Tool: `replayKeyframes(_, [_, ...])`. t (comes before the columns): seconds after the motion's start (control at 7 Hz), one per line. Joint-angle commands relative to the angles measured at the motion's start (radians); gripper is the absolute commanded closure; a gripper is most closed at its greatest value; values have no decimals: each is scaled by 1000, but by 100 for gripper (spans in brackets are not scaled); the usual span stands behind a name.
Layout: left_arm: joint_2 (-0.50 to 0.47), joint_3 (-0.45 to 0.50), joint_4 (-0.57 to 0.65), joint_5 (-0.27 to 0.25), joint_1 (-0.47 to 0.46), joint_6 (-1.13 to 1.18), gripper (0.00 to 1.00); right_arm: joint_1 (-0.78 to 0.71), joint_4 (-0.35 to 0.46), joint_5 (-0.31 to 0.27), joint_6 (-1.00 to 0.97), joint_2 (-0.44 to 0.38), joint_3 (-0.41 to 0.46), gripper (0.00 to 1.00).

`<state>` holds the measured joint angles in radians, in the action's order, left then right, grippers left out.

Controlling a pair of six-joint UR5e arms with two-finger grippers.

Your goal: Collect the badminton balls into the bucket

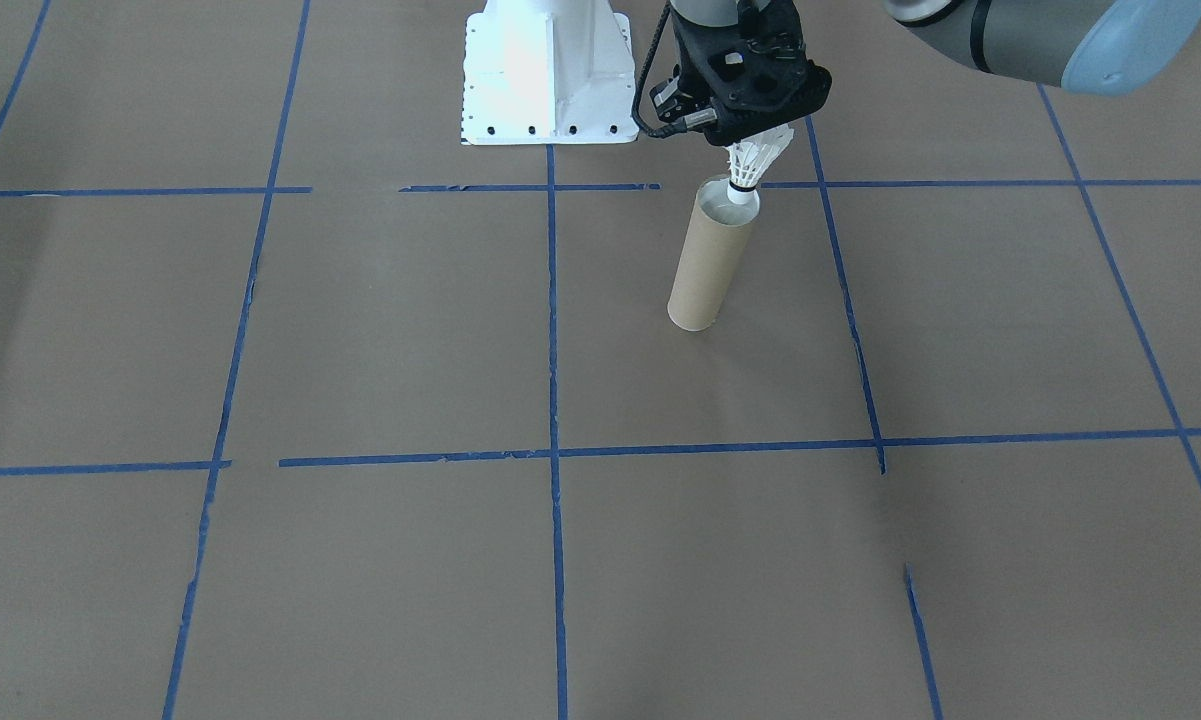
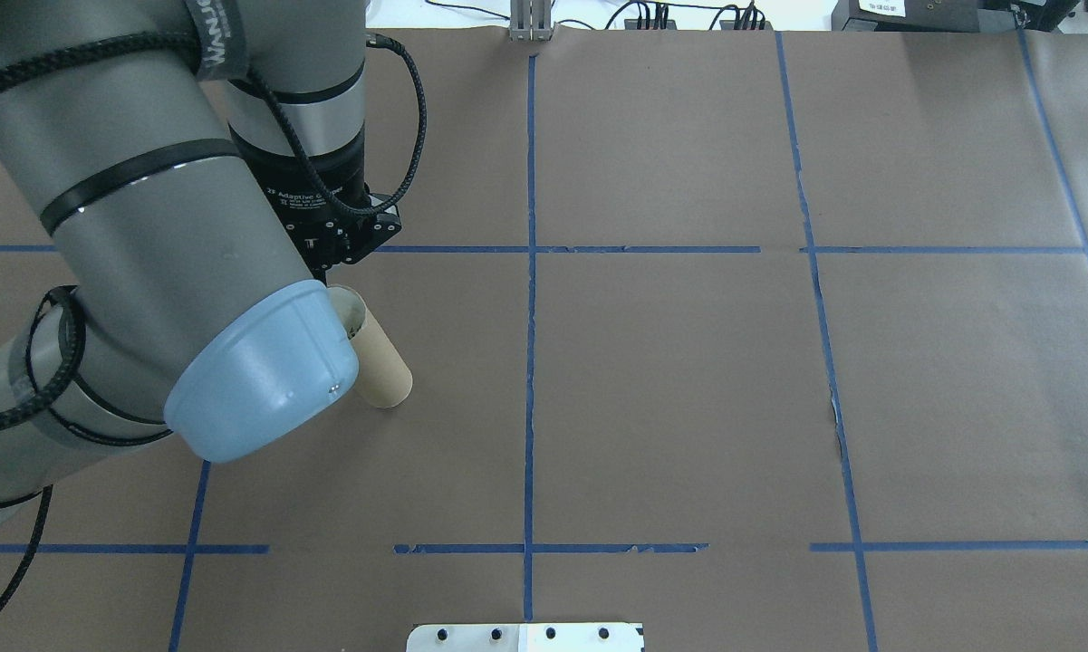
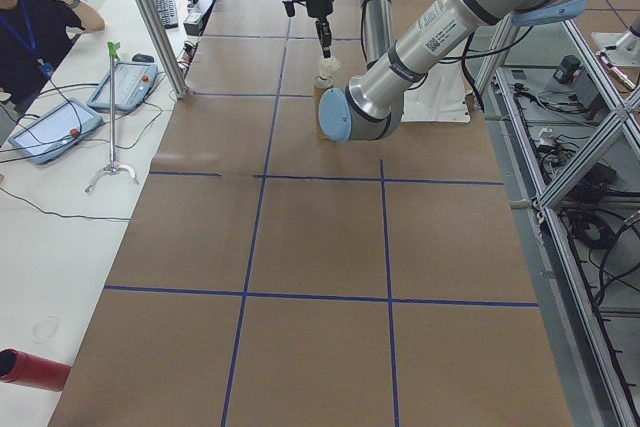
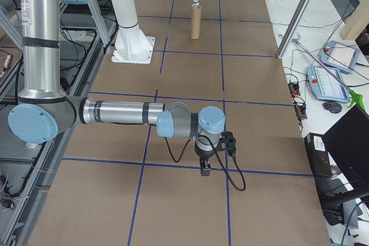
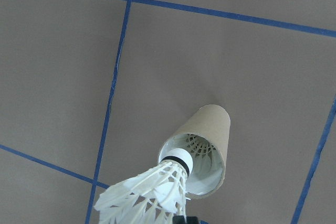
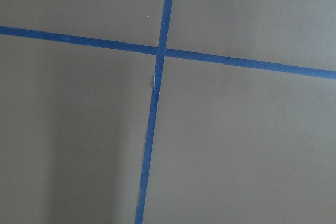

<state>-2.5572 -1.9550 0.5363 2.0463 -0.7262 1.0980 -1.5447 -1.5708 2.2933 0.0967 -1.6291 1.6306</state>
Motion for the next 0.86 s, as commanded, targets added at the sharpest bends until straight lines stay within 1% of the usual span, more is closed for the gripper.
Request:
replayKeyframes(0.0, [3, 14, 5, 2, 2, -3, 100, 0, 0, 0, 0, 0, 0, 0])
replayKeyframes(0.14, [5, 18, 13, 8, 2, -4, 100, 0, 0, 0, 0, 0, -2, 0])
replayKeyframes(0.29, [26, 19, 45, 17, 2, 2, 45, 0, 0, 0, 0, 0, 0, 0])
replayKeyframes(0.43, [28, 8, 47, 17, 2, 3, 0, 0, 0, 0, 0, 0, 0, 0])
replayKeyframes(0.57, [28, 4, 48, 15, 1, 3, 0, 0, 0, 0, 0, 0, 0, 0])
replayKeyframes(0.71, [32, -28, 48, 8, -4, -3, 0, 0, 0, 0, 0, 0, -2, 0])
